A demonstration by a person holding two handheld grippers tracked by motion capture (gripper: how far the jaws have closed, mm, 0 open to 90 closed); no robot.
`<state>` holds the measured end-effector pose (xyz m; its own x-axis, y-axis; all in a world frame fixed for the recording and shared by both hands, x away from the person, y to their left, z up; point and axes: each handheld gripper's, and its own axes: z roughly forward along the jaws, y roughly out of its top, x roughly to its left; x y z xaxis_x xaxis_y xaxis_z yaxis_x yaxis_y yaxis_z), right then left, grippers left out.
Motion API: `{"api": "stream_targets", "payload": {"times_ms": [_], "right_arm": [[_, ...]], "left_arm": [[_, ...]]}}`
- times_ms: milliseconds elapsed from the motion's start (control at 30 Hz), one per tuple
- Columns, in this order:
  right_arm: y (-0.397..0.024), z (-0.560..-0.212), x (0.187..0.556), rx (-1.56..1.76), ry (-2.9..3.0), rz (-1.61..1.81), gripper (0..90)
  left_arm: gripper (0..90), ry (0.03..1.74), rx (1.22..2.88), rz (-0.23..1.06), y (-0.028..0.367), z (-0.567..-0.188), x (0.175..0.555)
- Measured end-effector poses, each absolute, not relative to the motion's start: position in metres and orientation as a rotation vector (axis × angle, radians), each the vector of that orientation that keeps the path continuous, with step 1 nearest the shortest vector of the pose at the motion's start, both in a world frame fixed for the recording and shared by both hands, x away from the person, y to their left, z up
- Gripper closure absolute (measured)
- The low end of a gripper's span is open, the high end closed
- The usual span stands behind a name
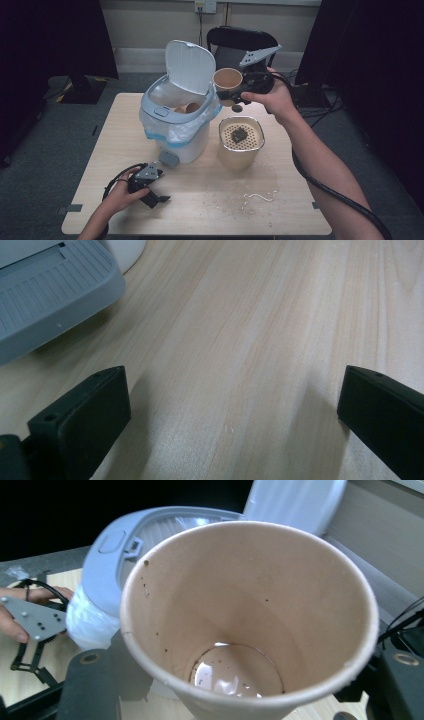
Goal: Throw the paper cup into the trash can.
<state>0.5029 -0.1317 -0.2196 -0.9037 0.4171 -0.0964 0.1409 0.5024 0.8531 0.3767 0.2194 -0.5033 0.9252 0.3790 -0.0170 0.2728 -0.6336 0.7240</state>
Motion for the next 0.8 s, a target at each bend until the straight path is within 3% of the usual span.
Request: {"api": "stream_targets", "payload": {"times_ms": [800], "right_arm": [[-0.07, -0.215, 0.521, 0.406, 2.501, 1.37, 28.9]], "left_arm": [[0.0, 0.461, 2.301, 0.169, 0.22, -0.503, 0.377]]}}
